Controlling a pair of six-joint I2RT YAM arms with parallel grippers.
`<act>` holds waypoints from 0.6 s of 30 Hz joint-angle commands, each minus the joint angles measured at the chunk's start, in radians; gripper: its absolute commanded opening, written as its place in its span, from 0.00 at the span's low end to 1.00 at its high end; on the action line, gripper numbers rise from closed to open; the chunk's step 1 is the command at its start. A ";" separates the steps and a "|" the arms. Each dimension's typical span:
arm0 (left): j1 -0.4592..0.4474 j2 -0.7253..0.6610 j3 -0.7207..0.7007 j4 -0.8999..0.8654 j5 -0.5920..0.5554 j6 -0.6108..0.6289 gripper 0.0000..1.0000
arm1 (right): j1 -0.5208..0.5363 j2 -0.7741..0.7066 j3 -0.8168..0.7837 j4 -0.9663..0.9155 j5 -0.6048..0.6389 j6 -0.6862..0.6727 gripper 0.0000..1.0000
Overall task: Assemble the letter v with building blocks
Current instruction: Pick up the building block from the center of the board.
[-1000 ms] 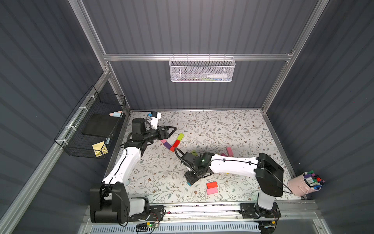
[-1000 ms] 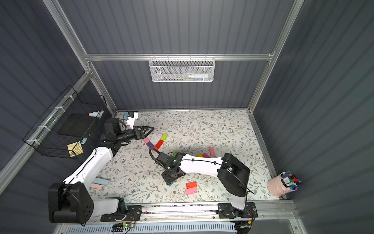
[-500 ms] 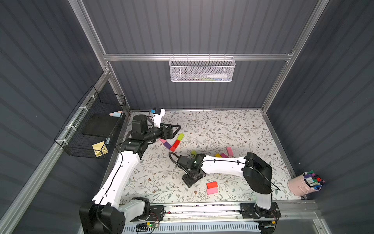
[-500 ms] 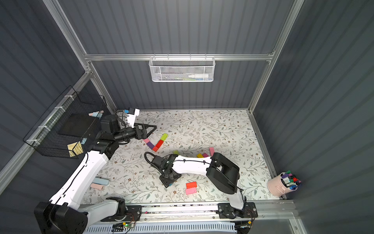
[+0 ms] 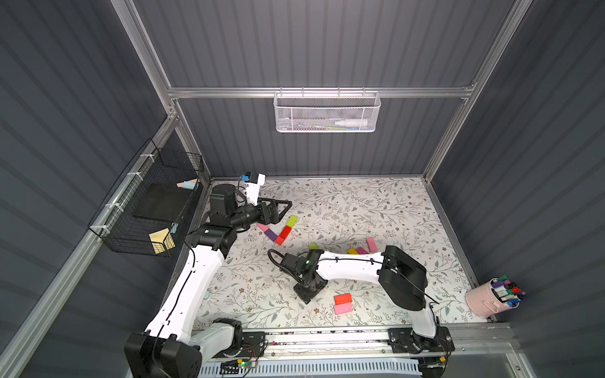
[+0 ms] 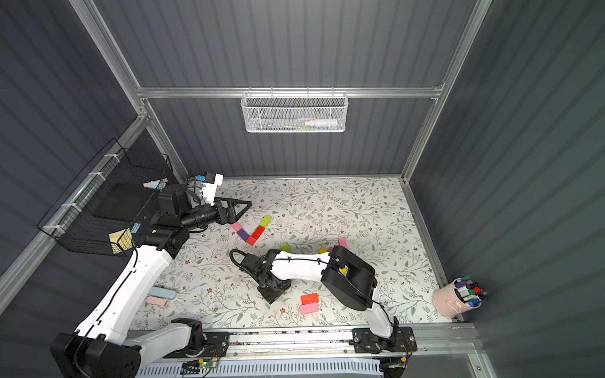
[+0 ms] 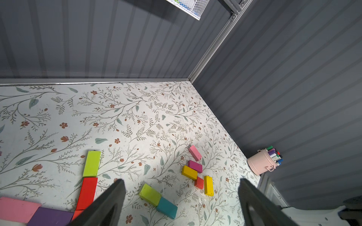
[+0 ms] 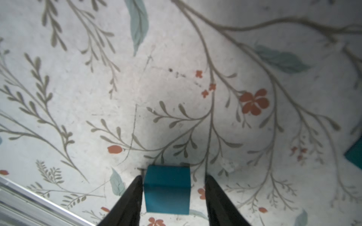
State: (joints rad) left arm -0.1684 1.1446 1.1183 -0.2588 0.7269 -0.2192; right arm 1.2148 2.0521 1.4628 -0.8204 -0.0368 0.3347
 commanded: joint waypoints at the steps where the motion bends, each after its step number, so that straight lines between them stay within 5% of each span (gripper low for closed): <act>1: 0.006 -0.026 0.026 -0.012 -0.015 0.014 0.93 | 0.004 0.002 -0.005 -0.052 0.008 -0.011 0.49; 2: 0.006 -0.025 0.028 -0.009 -0.014 0.014 0.93 | 0.004 0.002 -0.007 -0.055 0.010 -0.013 0.46; 5: 0.007 -0.016 0.034 0.003 -0.015 0.011 0.93 | 0.005 -0.002 -0.014 -0.069 0.028 -0.008 0.19; 7: 0.006 -0.010 0.036 0.032 -0.018 -0.004 0.93 | 0.003 -0.027 -0.033 -0.065 0.043 -0.002 0.11; 18: -0.045 0.083 -0.048 0.228 0.068 -0.097 0.88 | -0.082 -0.376 -0.305 -0.029 0.156 -0.059 0.15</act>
State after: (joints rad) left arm -0.1825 1.2102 1.0931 -0.1074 0.7597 -0.2813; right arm 1.1542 1.7153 1.1896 -0.8459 0.0669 0.3126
